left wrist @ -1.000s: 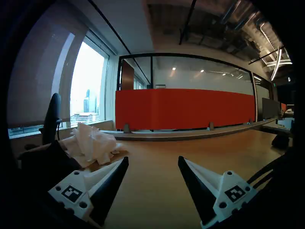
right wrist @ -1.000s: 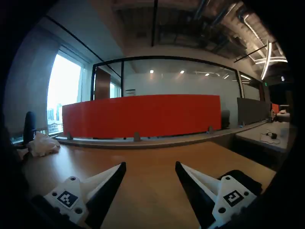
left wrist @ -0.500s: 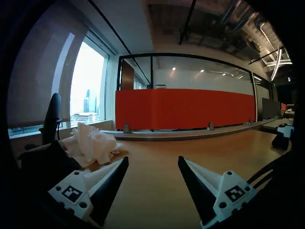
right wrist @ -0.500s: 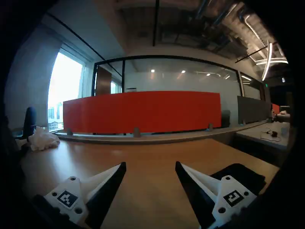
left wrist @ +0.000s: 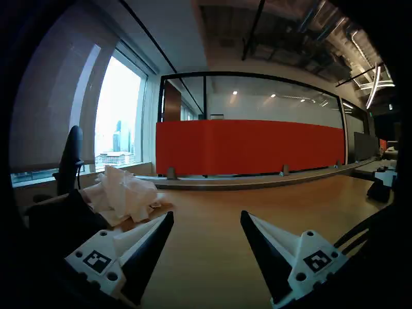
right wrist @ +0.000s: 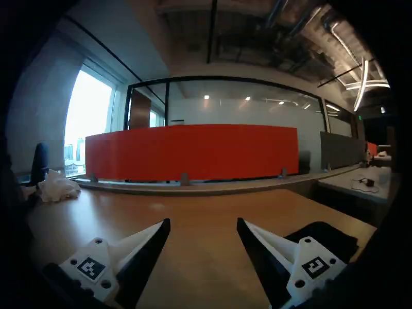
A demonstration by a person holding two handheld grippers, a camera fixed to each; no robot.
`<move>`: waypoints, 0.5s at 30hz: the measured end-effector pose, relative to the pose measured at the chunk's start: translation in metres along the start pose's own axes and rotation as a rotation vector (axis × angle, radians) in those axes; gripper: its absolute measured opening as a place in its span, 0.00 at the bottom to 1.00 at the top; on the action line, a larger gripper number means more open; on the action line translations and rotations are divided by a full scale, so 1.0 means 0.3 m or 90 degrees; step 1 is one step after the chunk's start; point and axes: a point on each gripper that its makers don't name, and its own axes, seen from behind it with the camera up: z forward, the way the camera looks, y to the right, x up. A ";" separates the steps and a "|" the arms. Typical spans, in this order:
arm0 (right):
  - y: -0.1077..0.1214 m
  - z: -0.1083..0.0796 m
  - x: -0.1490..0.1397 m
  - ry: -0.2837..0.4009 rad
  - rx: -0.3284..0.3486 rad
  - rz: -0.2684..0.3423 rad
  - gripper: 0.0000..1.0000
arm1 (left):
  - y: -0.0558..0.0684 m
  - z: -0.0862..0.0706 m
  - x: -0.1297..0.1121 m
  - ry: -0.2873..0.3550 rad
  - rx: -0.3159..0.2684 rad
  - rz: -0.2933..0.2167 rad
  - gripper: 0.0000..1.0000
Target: Fold towel
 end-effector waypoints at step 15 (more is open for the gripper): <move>-0.019 -0.006 0.006 0.010 0.001 -0.014 1.00 | 0.001 0.002 0.000 0.000 0.000 0.000 0.96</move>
